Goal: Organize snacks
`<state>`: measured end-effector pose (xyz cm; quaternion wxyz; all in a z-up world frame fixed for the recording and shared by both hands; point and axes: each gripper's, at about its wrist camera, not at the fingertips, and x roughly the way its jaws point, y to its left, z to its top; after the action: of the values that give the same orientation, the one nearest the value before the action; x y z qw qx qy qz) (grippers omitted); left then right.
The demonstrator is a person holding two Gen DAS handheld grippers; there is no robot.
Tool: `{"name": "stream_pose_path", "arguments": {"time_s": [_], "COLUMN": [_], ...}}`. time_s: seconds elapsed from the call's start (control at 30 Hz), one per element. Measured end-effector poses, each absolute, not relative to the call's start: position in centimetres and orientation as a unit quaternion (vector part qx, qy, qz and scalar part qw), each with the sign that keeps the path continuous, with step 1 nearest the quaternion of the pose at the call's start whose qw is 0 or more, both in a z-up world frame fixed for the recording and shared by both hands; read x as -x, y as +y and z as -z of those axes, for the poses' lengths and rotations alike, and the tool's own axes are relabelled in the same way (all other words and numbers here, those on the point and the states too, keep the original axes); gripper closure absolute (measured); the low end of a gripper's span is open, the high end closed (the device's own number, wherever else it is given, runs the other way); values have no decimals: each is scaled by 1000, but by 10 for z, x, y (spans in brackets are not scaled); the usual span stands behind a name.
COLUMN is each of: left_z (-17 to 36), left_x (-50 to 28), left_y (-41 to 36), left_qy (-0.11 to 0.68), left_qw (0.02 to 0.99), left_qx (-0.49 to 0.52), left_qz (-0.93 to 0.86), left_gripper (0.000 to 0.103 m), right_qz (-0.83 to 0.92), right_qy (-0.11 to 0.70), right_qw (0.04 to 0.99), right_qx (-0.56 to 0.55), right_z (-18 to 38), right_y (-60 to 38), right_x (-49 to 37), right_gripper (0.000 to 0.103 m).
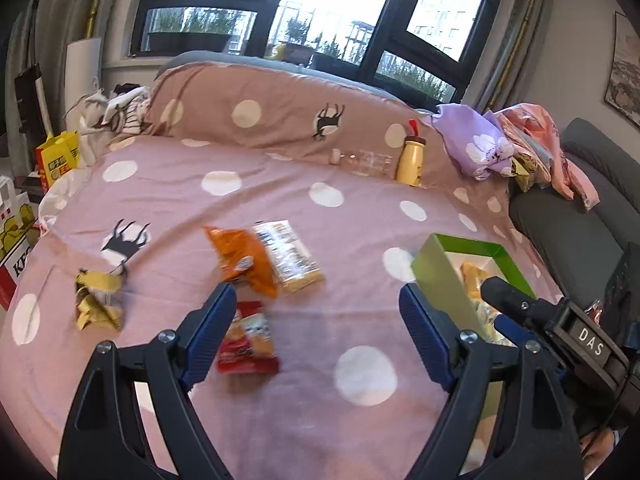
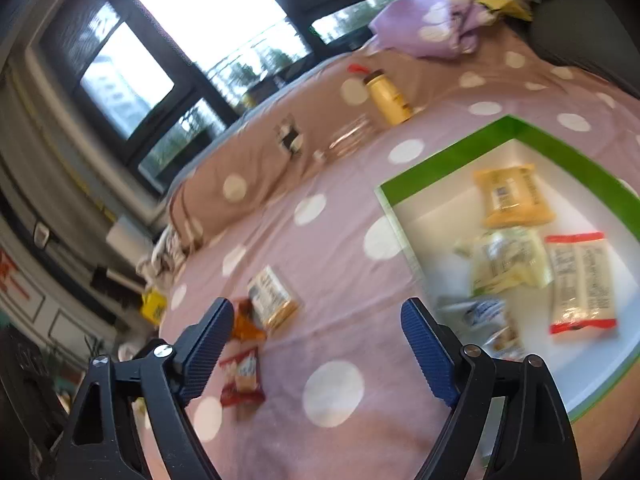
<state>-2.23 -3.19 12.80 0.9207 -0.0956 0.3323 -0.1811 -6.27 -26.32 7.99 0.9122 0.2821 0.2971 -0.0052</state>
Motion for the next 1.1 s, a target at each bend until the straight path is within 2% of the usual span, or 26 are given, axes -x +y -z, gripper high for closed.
{"name": "stream_pose_path", "arguments": {"time_s": [0.47,1.1], "left_z": [-80,-69], "left_x": [15,8], "left_y": [14,32], "left_qy": [407,431], "left_qw": [903,891], "left_qx": [98,120], "left_qz": [97,82], "left_gripper": [19,19], "right_qz": [22,0], "right_qy": [363,363], "right_qw": [898,885], "right_qx": [-247,-293], "right_z": [-51,-43], "right_y": [-211,-202], "right_x": [49,40], "right_gripper": [16,16]}}
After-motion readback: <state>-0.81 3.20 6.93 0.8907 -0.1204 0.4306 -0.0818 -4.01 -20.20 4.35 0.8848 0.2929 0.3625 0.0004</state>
